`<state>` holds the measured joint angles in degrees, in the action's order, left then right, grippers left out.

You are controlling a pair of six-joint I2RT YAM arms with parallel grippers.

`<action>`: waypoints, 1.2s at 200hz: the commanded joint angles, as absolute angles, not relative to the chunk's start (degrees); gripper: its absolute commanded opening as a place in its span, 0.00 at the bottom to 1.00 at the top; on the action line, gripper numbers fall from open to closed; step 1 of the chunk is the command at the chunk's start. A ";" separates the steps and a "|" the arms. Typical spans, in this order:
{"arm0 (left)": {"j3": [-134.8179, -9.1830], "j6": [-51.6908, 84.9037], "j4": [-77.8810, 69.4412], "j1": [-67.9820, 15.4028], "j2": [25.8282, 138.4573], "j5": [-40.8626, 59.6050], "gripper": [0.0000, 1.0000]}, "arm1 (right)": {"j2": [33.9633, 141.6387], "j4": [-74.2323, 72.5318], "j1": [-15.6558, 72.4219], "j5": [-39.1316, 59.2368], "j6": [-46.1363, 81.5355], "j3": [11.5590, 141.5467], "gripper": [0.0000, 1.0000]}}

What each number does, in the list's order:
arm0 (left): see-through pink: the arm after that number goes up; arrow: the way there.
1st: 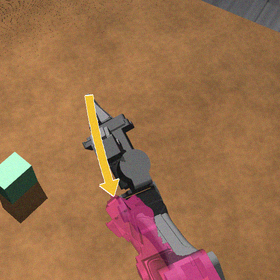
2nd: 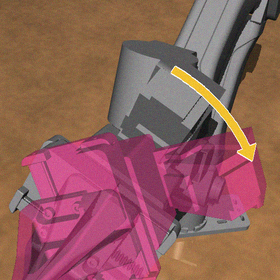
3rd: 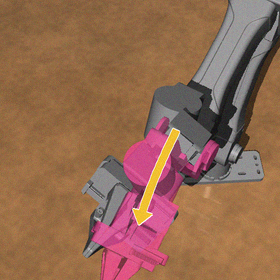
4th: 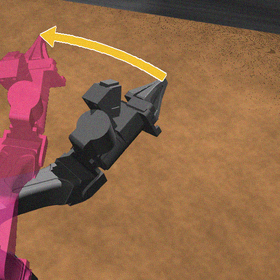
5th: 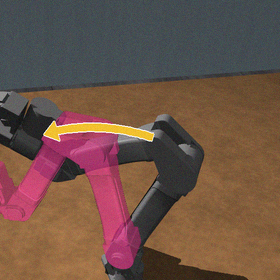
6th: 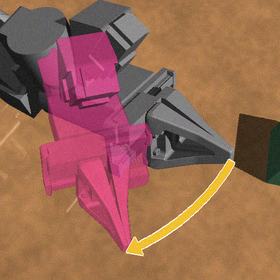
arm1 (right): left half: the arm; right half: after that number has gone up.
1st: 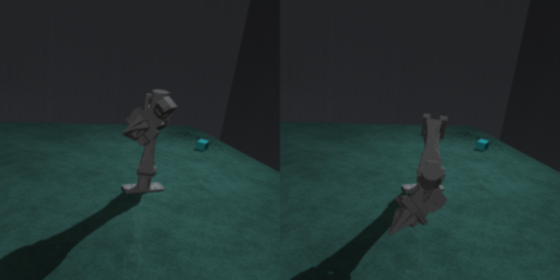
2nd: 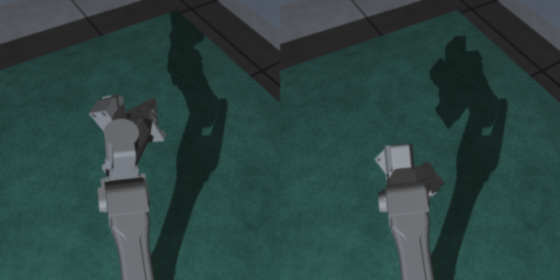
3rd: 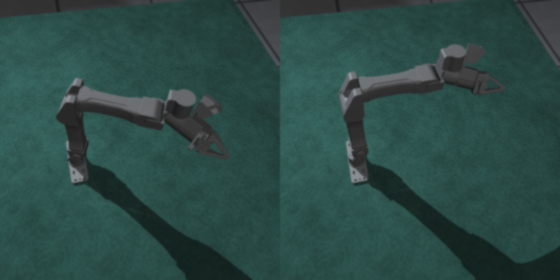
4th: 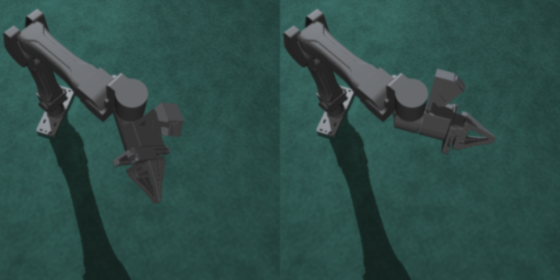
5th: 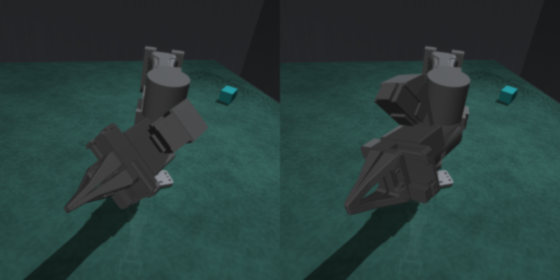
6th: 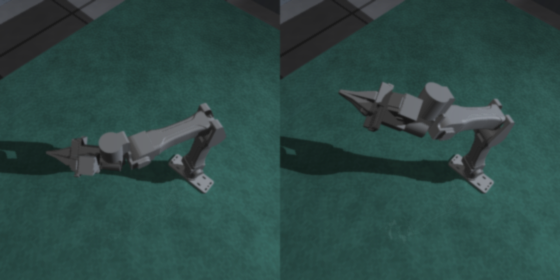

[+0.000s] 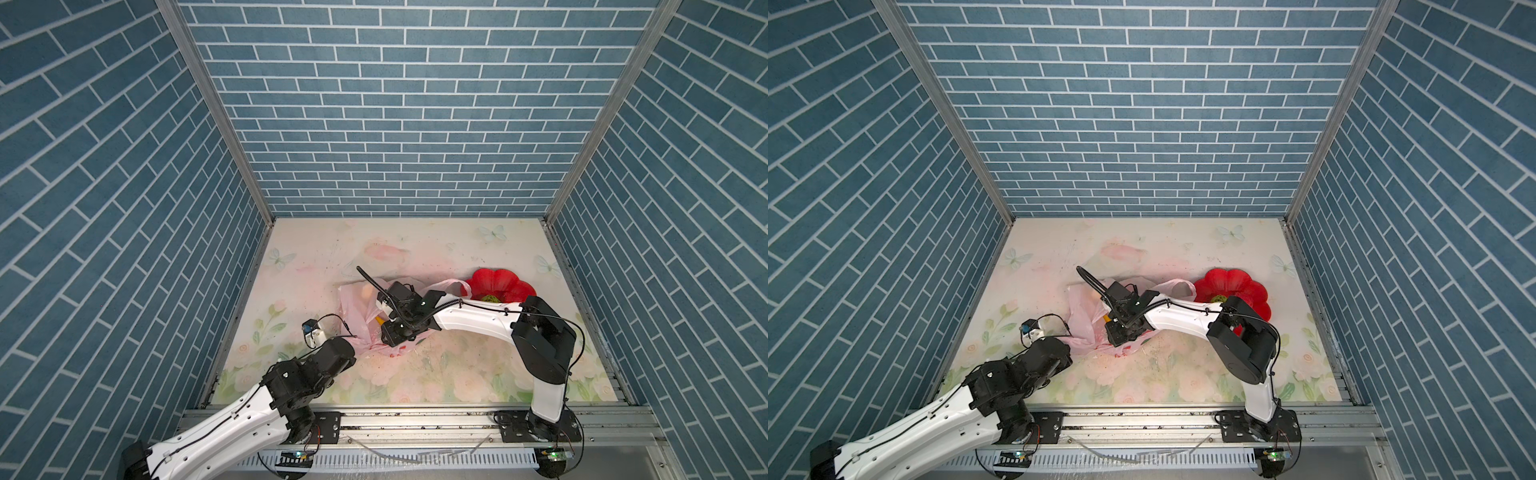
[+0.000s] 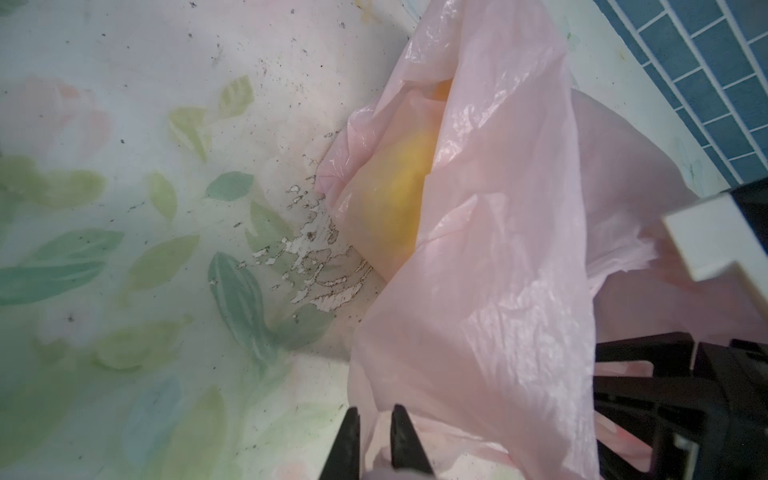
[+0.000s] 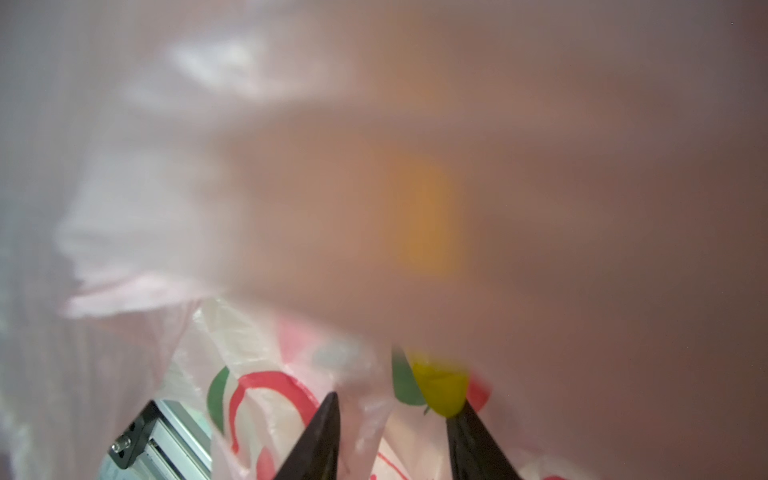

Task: Take the fake fruits out of the plastic bag
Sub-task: 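Move the open right gripper back over the pink bag mouth, then push the right gripper down into the bag toward the remaining fruits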

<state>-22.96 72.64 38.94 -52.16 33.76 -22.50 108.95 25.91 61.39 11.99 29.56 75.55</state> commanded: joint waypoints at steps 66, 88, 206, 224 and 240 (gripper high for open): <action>-22.54 68.38 35.76 -52.38 33.05 -23.16 0.31 | 109.71 27.07 61.74 12.93 31.33 75.41 0.42; -21.67 66.83 32.85 -52.38 33.00 -22.43 0.35 | 109.56 26.12 61.70 13.09 32.53 75.51 0.41; -19.23 66.26 28.81 -52.38 29.98 -26.58 0.15 | 105.52 25.15 61.23 9.72 36.14 74.91 0.43; -19.24 66.88 30.44 -52.34 28.45 -26.99 0.15 | 105.22 25.76 61.29 8.23 36.08 75.40 0.43; -19.81 66.89 32.05 -52.38 27.25 -27.40 0.14 | 104.82 25.94 61.22 7.15 36.34 75.79 0.45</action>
<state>-19.53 66.61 28.45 -52.16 28.86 -25.39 107.22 24.05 61.39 10.50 34.72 75.37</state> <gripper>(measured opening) 0.147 0.441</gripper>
